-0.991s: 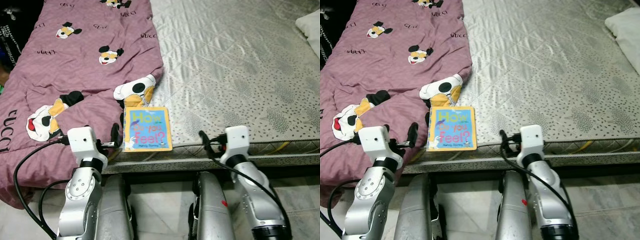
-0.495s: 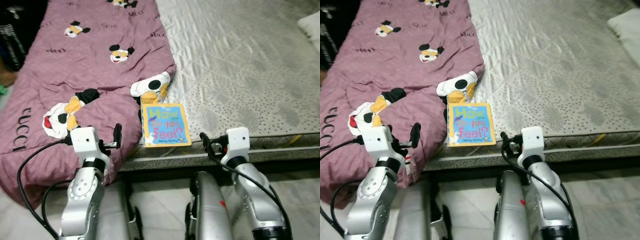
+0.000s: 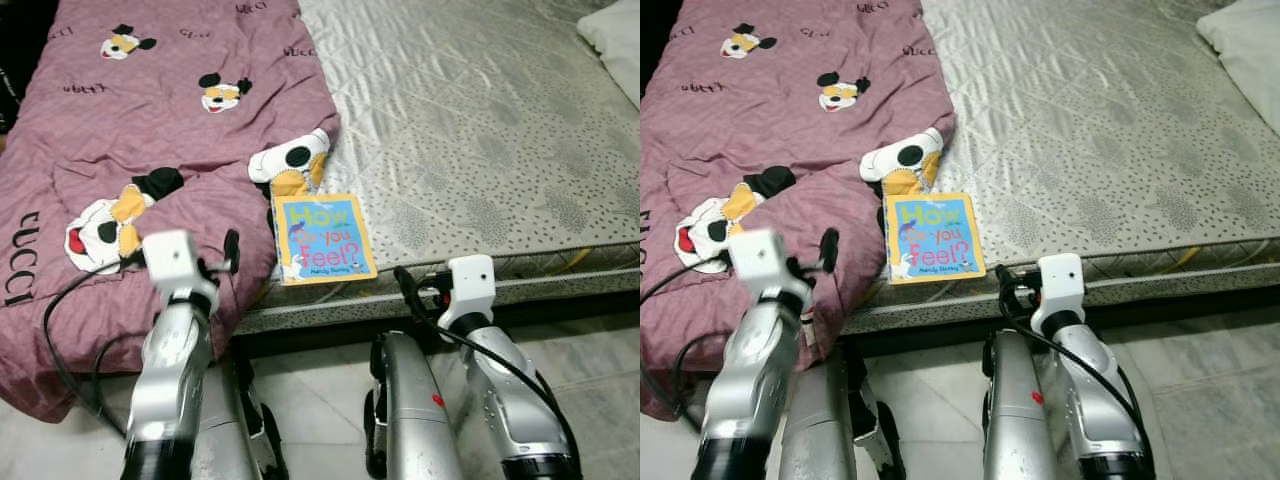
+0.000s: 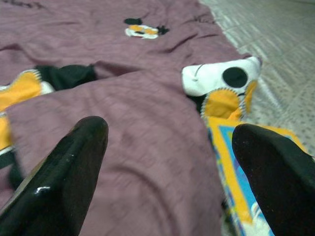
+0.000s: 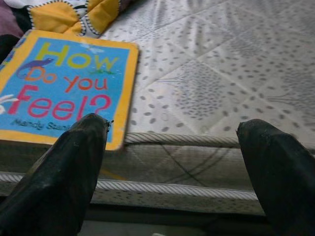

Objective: Clean up the room

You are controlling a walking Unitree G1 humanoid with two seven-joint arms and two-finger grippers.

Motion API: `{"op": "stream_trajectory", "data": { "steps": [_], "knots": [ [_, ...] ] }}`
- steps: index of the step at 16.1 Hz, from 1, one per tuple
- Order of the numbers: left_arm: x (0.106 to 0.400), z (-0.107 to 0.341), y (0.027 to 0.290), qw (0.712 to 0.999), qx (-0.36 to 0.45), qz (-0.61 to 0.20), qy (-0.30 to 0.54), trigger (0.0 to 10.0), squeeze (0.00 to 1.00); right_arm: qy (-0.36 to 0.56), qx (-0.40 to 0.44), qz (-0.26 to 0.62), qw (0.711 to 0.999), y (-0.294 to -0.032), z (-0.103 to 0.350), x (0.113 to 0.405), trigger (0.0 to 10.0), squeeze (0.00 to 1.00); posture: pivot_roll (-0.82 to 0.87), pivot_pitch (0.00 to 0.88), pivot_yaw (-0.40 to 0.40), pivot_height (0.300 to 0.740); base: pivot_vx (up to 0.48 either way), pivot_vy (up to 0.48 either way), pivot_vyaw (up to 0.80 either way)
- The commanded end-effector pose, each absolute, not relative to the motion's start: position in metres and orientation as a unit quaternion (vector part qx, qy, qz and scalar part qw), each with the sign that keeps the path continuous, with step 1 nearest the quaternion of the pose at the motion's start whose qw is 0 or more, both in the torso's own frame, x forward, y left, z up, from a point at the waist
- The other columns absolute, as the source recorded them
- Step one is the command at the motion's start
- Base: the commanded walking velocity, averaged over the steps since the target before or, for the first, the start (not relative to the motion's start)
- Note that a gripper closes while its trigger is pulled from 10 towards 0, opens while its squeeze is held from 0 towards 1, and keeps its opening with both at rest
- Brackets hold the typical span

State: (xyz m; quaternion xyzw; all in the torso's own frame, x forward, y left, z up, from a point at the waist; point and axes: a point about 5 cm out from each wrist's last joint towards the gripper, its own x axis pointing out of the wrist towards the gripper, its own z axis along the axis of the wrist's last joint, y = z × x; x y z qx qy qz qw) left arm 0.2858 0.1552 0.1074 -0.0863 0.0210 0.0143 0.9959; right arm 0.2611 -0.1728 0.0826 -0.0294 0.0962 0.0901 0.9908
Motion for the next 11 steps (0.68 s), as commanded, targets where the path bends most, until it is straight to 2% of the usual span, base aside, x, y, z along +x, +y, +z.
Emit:
{"op": "stream_trajectory", "data": {
  "steps": [1,6,11],
  "knots": [
    [0.286,0.100,0.156,0.995,-0.087,0.018,0.038,10.0,0.00,0.100,-0.027,0.084,0.991,-0.177,0.083,0.258,10.0,0.00,-0.09,0.204,0.017,0.559,0.000,0.000,0.00],
    [0.300,0.078,0.133,0.991,-0.109,-0.016,0.078,10.0,0.00,0.098,-0.045,0.074,0.991,-0.187,0.089,0.248,10.0,0.00,-0.16,0.222,0.022,0.559,0.000,0.000,0.00],
    [0.316,0.059,0.099,0.981,-0.135,-0.071,0.117,10.0,0.00,0.110,-0.074,0.051,0.990,-0.210,0.097,0.225,10.0,0.00,-0.25,0.260,0.014,0.559,0.000,0.000,0.00]
  ]
}}
